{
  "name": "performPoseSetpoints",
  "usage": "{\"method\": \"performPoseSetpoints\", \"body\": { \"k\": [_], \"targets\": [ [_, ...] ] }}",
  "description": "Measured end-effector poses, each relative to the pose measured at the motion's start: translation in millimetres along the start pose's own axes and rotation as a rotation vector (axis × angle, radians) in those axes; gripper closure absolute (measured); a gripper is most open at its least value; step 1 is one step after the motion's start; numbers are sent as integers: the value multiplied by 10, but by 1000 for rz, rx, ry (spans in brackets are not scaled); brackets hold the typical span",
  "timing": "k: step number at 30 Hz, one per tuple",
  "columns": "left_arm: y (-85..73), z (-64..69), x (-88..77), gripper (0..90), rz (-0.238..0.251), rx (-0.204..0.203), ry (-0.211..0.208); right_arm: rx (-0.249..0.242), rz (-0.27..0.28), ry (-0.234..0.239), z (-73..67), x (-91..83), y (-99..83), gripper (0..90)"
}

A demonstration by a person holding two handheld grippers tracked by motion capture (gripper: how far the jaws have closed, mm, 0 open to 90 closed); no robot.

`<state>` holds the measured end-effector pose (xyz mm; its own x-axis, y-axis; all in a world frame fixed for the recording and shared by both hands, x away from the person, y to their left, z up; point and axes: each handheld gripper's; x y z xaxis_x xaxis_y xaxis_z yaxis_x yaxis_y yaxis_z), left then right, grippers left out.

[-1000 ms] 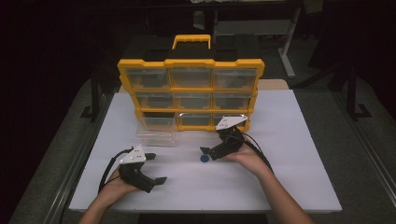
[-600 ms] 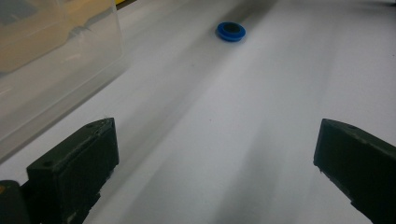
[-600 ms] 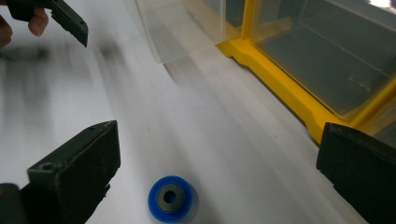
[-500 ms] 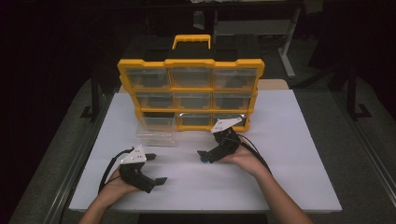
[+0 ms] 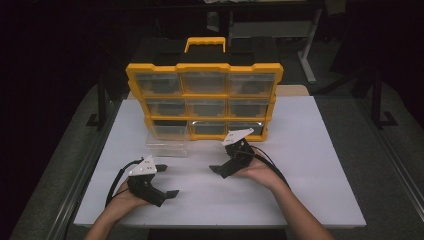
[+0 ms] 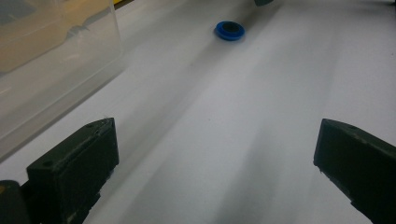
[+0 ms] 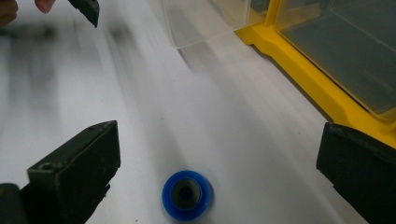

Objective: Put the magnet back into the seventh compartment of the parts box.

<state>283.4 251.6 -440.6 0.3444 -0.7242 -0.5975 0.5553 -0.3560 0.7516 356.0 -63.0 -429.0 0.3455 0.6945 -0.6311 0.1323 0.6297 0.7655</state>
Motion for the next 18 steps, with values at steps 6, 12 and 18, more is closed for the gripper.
{"method": "performPoseSetpoints", "body": {
  "k": [6,12,18],
  "targets": [
    [-2,2,2,0,-1,0,-1,-14,-18,9,-19,32,-5,0],
    [-2,2,5,0,-2,-1,-1,-24,-45,19,-40,64,-11,0],
    [-3,3,5,0,-2,0,0,-37,-70,30,-63,101,-21,0]
  ]
}}
Point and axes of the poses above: each handheld gripper's, and its own axes: x roughly forward along the jaws, y roughly out of its top, z roughly to its right, and after that the axes turned 14 degrees about -x, right-handed
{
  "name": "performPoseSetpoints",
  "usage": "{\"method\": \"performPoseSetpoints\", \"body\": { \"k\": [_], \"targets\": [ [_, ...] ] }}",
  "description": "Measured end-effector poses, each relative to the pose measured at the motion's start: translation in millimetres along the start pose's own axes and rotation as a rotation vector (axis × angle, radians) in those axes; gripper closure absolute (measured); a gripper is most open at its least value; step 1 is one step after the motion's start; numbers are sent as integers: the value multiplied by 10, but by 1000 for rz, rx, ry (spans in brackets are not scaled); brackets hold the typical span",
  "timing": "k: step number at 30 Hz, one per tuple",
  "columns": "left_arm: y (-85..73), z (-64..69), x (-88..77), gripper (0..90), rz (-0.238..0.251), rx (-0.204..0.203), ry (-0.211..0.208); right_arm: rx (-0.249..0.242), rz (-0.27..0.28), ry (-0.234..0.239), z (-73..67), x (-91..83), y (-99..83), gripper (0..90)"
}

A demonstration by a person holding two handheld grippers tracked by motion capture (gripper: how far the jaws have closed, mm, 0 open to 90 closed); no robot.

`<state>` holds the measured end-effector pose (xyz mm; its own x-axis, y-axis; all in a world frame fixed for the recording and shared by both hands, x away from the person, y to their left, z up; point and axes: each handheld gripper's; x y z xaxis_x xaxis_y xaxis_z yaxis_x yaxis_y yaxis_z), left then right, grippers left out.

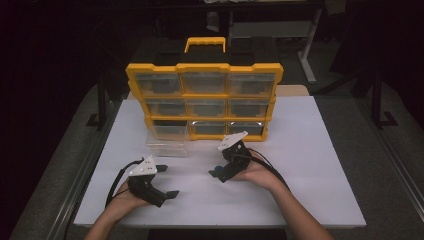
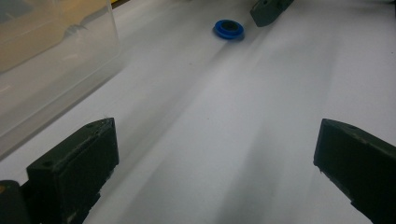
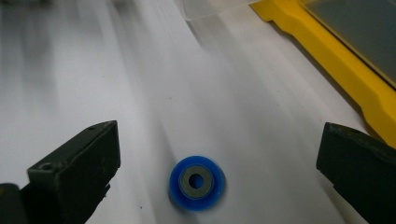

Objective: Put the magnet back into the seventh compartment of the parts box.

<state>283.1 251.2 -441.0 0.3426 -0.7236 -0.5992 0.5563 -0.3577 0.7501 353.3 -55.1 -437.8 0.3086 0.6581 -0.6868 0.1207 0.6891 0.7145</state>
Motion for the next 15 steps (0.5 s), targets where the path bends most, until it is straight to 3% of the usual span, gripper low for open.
{"method": "performPoseSetpoints", "body": {
  "k": [4,6,9,15],
  "targets": [
    [0,0,0,0,0,0,0,-32,-16,5,1,33,-15,0],
    [0,0,0,0,0,0,0,-5,-29,13,-22,34,-6,0],
    [-1,0,2,0,-1,1,0,-38,-34,17,-12,58,-23,0],
    [-2,1,4,0,-2,2,0,-30,-66,29,-48,92,-26,0]
  ]
}}
Point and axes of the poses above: each handheld gripper's, and its own axes: x roughly forward along the jaws, y roughly out of its top, z roughly to its right, and after that the axes turned 14 degrees about -x, right-handed
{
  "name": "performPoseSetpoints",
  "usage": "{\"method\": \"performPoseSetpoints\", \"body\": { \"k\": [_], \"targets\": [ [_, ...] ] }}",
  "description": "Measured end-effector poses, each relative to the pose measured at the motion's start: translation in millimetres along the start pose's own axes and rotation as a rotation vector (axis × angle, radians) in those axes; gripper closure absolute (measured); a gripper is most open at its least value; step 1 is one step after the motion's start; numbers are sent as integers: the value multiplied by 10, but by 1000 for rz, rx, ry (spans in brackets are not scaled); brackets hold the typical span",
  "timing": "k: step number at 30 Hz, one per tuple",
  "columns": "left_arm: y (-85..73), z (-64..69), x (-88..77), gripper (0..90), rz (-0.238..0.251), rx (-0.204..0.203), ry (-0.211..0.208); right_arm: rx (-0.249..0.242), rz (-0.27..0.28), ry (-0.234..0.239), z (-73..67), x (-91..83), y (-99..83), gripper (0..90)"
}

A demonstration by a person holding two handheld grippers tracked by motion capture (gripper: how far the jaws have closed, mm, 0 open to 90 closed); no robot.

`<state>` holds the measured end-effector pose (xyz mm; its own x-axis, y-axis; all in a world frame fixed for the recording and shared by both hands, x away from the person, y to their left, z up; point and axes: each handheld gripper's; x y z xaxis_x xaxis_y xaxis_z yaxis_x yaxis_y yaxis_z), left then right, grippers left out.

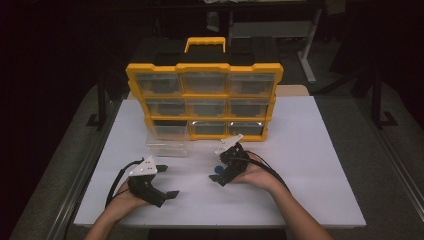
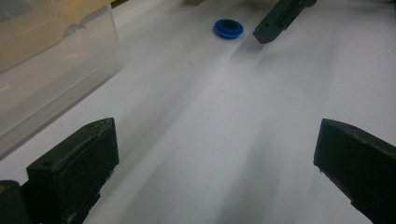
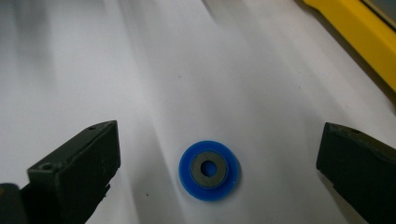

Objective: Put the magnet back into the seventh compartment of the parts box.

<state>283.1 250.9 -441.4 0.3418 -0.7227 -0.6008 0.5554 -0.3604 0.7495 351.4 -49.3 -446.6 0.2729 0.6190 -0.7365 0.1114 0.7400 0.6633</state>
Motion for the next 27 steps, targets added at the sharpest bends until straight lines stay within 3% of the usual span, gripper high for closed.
{"method": "performPoseSetpoints", "body": {
  "k": [3,13,27],
  "targets": [
    [0,0,0,0,-1,0,0,-27,-11,0,4,23,-11,0],
    [-1,-1,2,0,-1,-1,1,-43,-44,3,-27,59,-12,0],
    [-1,-1,0,0,0,0,2,-34,-58,19,-39,41,-4,98]
  ]
}}
Point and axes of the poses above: each handheld gripper's, and its own axes: x roughly forward along the jaws, y roughly out of its top, z roughly to its right, and after that the axes turned 14 degrees about -x, right-handed
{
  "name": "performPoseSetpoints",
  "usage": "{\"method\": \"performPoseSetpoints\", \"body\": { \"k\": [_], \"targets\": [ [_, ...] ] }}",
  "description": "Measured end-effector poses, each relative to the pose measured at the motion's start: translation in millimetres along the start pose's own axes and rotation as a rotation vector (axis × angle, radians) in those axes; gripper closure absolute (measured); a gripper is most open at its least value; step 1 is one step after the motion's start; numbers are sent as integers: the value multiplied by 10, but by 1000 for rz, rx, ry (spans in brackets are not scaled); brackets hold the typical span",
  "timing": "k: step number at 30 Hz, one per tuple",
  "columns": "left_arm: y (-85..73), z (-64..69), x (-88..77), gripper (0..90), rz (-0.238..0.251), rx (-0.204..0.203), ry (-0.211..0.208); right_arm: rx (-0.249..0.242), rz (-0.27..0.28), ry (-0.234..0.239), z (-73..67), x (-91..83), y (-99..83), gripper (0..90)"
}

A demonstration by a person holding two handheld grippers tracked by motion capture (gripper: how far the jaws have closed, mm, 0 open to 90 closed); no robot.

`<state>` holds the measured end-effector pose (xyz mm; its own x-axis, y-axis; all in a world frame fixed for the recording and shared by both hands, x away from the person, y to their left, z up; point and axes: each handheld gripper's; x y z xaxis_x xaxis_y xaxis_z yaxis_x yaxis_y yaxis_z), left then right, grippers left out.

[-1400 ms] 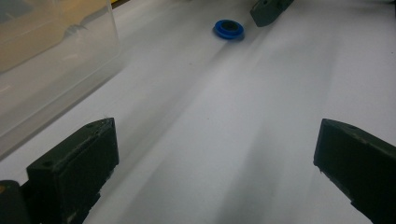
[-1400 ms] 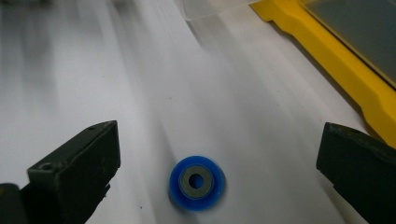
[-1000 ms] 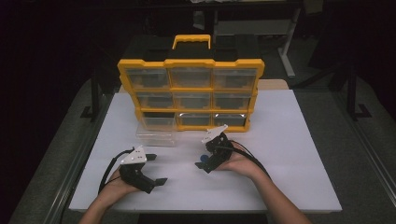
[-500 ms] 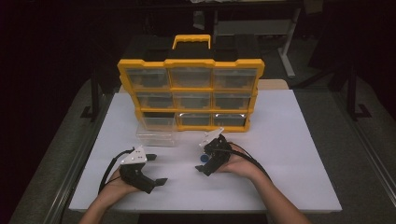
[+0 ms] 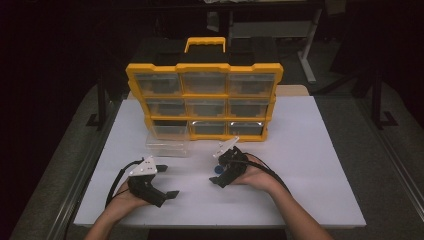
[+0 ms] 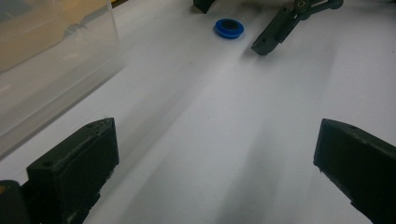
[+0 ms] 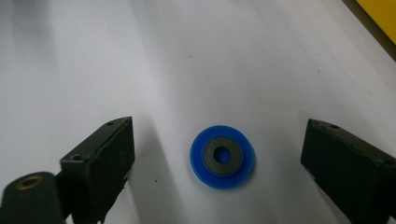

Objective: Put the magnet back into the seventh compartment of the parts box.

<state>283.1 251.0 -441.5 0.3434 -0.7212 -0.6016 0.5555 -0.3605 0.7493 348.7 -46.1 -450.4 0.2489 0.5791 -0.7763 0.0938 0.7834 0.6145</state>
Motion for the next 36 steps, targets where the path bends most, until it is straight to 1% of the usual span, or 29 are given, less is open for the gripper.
{"method": "performPoseSetpoints", "body": {
  "k": [2,6,8,9,10,12,17,23,24,26,30,36],
  "targets": [
    [0,0,1,0,-1,1,0,-7,1,-3,5,-5,-2,116],
    [0,0,-2,0,0,1,1,-4,3,-2,10,-15,-2,144],
    [1,0,-3,0,0,0,1,-5,-2,-10,10,-20,-2,164],
    [1,0,-3,0,0,0,0,-4,0,-9,10,-23,-1,174],
    [1,0,-2,0,1,0,0,10,-6,-9,2,-33,5,186],
    [0,1,-1,0,0,0,1,11,-6,-8,1,-38,7,207],
    [0,-1,-4,0,1,-1,1,2,-10,-15,-1,-47,10,259],
    [2,0,-5,0,3,-1,2,1,-14,-12,-14,-64,17,320],
    [3,0,-7,0,3,-2,2,-6,-11,-12,-11,-65,16,332],
    [2,0,-7,0,3,-2,2,-3,-9,-9,-20,-67,21,354],
    [1,1,-6,0,2,-1,2,-15,-11,-10,-22,-75,25,404],
    [3,0,-10,0,3,-1,1,-15,-11,-9,-24,-82,27,445]
  ]
}}
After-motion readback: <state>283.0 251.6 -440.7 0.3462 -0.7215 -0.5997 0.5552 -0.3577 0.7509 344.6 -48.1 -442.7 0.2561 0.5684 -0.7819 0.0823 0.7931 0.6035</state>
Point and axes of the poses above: each handheld gripper's, and its own axes: x roughly forward along the jaws, y roughly out of its top, z roughly to its right, and after that the axes turned 14 degrees about -x, right-handed
